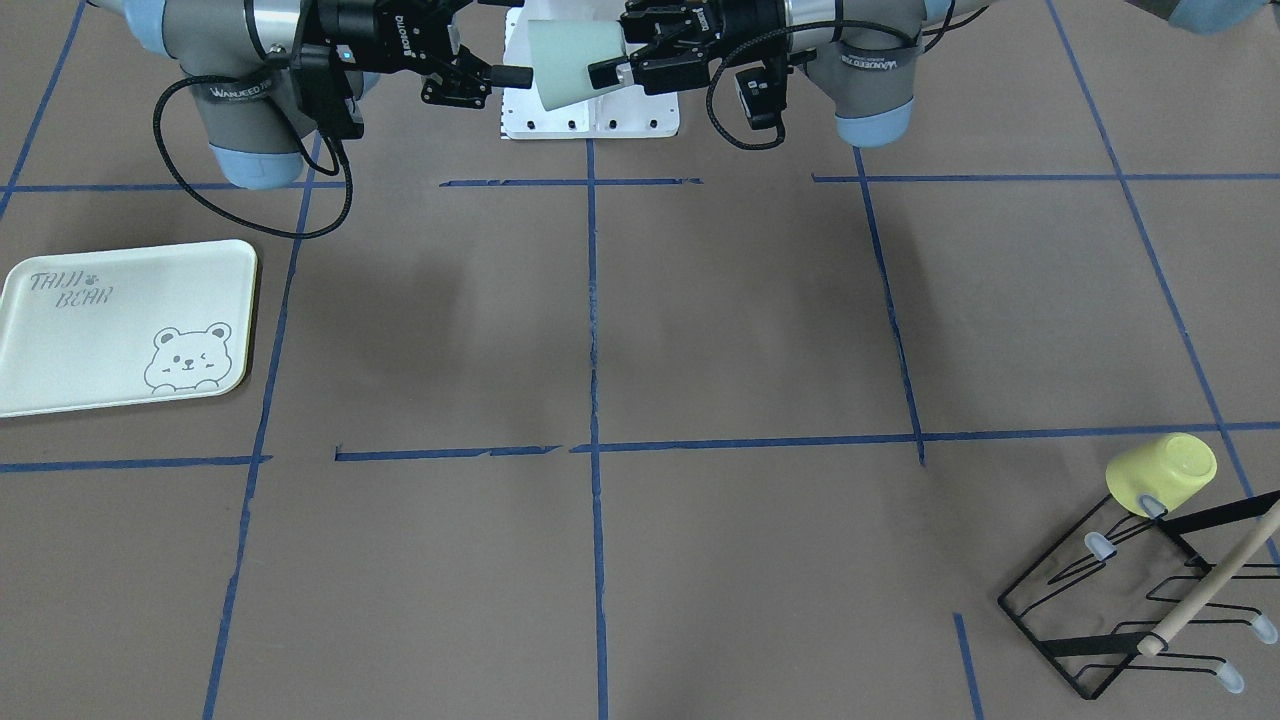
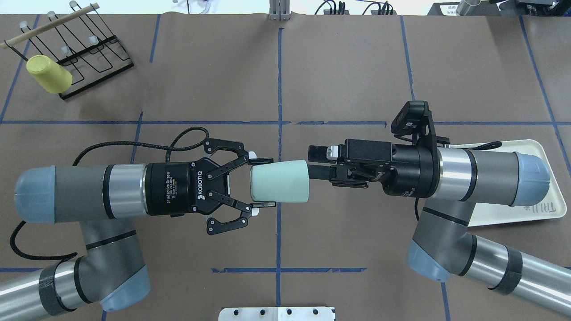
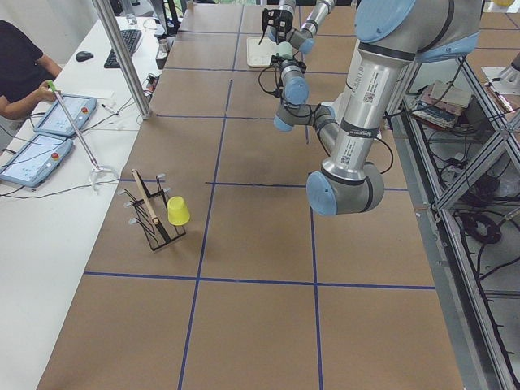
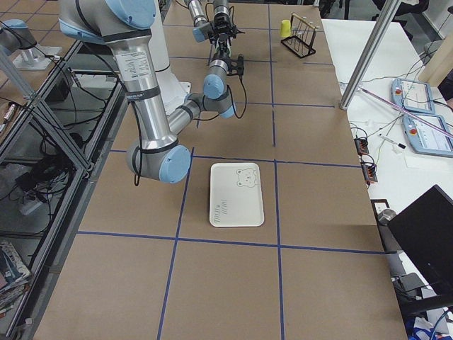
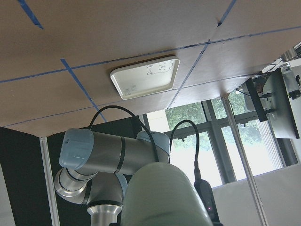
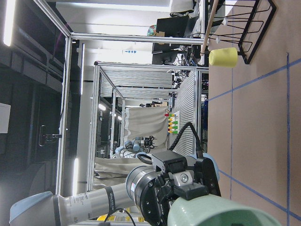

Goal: Left arm grabs green cup and hands to right arm on tray

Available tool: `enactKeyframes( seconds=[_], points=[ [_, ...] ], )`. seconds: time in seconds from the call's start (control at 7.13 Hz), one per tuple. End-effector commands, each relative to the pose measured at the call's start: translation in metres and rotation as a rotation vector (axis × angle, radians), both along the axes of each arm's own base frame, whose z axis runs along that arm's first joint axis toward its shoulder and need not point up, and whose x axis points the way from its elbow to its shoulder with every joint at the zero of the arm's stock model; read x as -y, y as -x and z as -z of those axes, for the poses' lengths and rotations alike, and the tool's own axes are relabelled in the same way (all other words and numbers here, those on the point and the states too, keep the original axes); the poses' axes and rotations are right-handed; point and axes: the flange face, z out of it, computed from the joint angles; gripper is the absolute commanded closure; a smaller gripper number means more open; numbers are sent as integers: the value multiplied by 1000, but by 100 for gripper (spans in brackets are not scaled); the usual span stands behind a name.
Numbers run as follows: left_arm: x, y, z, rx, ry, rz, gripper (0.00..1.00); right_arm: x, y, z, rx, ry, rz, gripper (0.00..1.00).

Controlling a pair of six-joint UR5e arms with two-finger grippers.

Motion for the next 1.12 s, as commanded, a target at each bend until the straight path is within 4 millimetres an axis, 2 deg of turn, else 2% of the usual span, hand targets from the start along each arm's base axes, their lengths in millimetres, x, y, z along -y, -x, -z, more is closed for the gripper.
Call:
enactKeyframes(
  seconds=[0.0, 0.14, 0.42, 0.56, 0.84, 0.98],
  points=[
    [-2, -2, 1, -1, -1, -4, 88, -7, 6, 0, 3, -2, 19, 22],
    [-2, -2, 1, 0, -3, -4, 86, -8, 6, 1, 4, -2, 19, 37],
    [-2, -1, 1, -2, -3, -3, 81, -10, 7, 1, 3, -2, 24, 73],
    [-2, -1, 1, -2, -3, -3, 80, -9, 7, 1, 0, 0, 24, 85],
    [-2, -1, -1, 1, -1, -4, 75, -10, 8, 1, 0, 1, 26, 91],
    [-2, -1, -2, 4, -2, -2, 66, -10, 7, 2, 2, 0, 26, 98]
  ],
)
